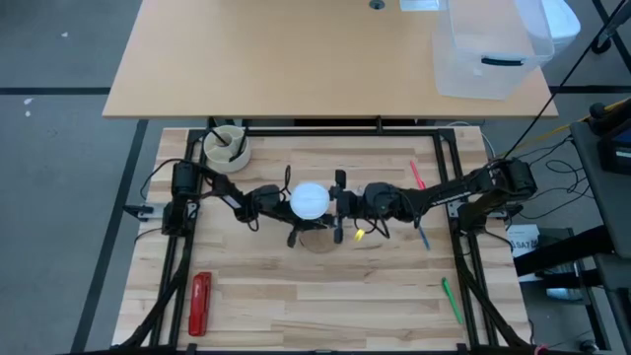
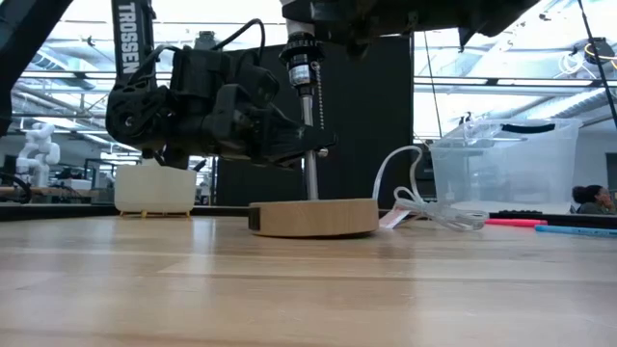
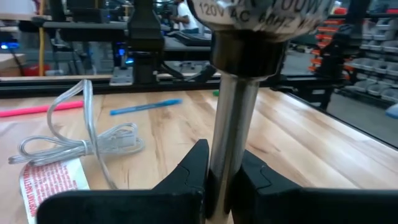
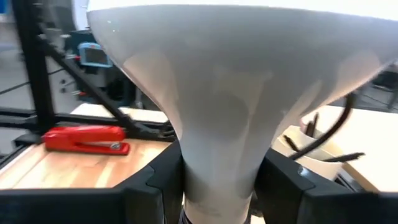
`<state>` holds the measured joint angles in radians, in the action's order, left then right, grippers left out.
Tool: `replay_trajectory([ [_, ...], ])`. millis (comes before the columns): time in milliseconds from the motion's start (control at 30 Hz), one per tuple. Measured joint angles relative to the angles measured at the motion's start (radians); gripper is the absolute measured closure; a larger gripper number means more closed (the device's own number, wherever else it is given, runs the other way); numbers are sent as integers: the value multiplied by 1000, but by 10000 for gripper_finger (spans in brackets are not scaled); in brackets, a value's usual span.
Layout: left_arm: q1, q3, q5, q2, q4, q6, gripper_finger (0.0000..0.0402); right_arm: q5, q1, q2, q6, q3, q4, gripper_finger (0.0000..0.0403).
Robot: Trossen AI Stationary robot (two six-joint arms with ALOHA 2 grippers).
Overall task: Screw lightbulb
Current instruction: Remove the lightbulb from the desk lamp
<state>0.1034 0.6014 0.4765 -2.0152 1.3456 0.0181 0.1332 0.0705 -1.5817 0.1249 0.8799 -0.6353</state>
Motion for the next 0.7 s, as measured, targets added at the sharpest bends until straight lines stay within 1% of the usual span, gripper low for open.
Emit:
replay_trajectory([
  [100,12,0,37,-1,-1,-2,369,-91,-30,12,22,-1,20,249],
  [200,19,0,69,-1,-4,1,369,-204,-69,21,49,-1,46,243],
  [300,19,0,83,-1,-6,2,369,-342,-112,21,67,-1,54,243],
  [367,20,0,89,-1,-10,3,369,-404,-135,21,73,-1,56,244],
  [533,20,0,99,-1,-14,9,369,-523,-181,21,86,-1,58,239],
  [700,26,-2,118,-1,-13,16,369,-540,-193,21,90,-2,58,227],
])
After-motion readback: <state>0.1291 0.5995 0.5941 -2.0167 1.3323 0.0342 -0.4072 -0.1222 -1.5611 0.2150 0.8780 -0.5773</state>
